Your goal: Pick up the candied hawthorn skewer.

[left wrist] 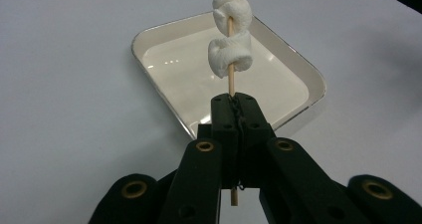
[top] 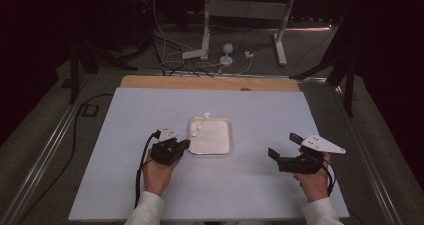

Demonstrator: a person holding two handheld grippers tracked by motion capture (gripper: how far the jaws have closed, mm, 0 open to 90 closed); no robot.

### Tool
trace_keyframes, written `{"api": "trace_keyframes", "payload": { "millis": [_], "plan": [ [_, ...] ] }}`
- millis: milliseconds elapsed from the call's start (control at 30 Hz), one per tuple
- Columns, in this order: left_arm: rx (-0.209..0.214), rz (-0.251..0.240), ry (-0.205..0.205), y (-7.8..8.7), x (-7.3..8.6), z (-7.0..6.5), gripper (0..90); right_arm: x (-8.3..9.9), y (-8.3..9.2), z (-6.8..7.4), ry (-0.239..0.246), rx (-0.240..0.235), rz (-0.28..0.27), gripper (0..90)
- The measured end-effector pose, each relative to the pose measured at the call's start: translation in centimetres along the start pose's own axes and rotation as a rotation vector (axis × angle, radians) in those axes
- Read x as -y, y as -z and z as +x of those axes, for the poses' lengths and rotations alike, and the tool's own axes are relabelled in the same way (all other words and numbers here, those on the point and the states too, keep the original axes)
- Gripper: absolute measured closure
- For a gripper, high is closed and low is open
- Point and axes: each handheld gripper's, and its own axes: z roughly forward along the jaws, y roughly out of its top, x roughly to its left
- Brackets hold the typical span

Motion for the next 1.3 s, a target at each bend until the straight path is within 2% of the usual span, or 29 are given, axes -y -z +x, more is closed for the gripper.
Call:
{"api": "trace_keyframes", "payload": {
  "millis": [33,133,400,600,633,900,1300],
  "plan": [
    [0.001,-0.003,0.0,0.2,0.1,0.0,89.7,-0.9,-0.5,0.1,-0.008,-0.014,-0.011,0.0],
    [0.001,-0.014,-0.012,0.7,0.3,0.0,89.7,-2.0,-1.2,0.2,-0.015,-0.038,-0.024,0.0],
    [0.007,-0.068,-0.022,1.9,0.6,-0.1,89.7,-4.0,-2.7,0.9,-0.028,-0.079,-0.051,0.0],
    [0.017,-0.088,-0.024,2.2,0.8,-0.3,89.8,-5.4,-4.2,2.2,-0.008,-0.115,-0.052,0.0],
    [0.018,-0.087,-0.027,2.2,0.9,-0.4,89.7,-5.8,-4.8,2.6,0.007,-0.126,-0.043,0.0],
    [0.021,-0.1,-0.038,2.7,1.3,-0.3,89.7,-6.9,-6.7,4.2,0.03,-0.156,-0.018,0.0],
    [0.006,-0.131,-0.04,3.8,1.8,0.2,89.7,-8.3,-10.5,6.8,0.033,-0.208,0.036,0.0]
  ]
}}
